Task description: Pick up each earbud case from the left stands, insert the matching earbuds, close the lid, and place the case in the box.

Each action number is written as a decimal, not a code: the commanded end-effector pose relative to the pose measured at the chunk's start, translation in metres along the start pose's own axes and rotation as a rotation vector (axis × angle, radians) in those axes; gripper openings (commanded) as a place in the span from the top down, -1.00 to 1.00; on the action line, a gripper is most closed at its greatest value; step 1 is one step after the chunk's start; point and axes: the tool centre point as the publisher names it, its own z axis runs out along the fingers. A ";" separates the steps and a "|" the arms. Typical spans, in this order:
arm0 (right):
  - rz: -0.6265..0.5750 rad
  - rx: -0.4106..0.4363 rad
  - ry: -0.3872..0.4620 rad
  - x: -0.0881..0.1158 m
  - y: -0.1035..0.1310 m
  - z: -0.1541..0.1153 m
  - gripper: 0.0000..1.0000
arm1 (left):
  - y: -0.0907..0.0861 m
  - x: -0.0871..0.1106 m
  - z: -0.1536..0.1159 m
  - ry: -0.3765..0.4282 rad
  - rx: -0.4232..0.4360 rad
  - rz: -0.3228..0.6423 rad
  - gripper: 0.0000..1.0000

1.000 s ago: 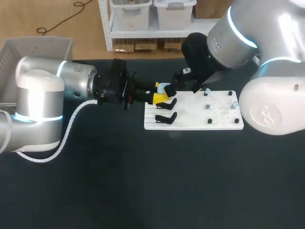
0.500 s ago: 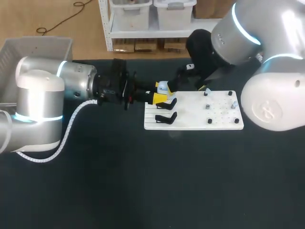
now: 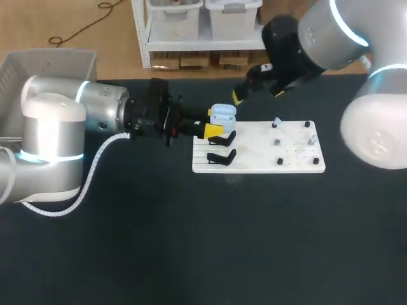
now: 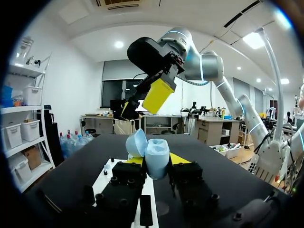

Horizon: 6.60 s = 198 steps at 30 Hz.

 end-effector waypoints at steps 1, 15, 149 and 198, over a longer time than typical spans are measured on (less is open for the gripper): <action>-0.012 0.068 -0.042 0.012 -0.008 -0.026 -1.00 | -0.001 0.002 -0.001 -0.022 -0.004 0.017 1.00; -0.066 0.280 0.217 0.064 -0.071 -0.031 -1.00 | 0.002 0.002 -0.004 -0.057 -0.016 0.029 1.00; 0.100 0.610 0.430 0.111 -0.161 0.062 1.00 | 0.002 0.002 -0.004 -0.057 -0.016 0.029 1.00; 0.296 0.544 0.550 0.045 0.025 -0.057 1.00 | 0.000 0.006 -0.004 -0.025 -0.009 0.050 1.00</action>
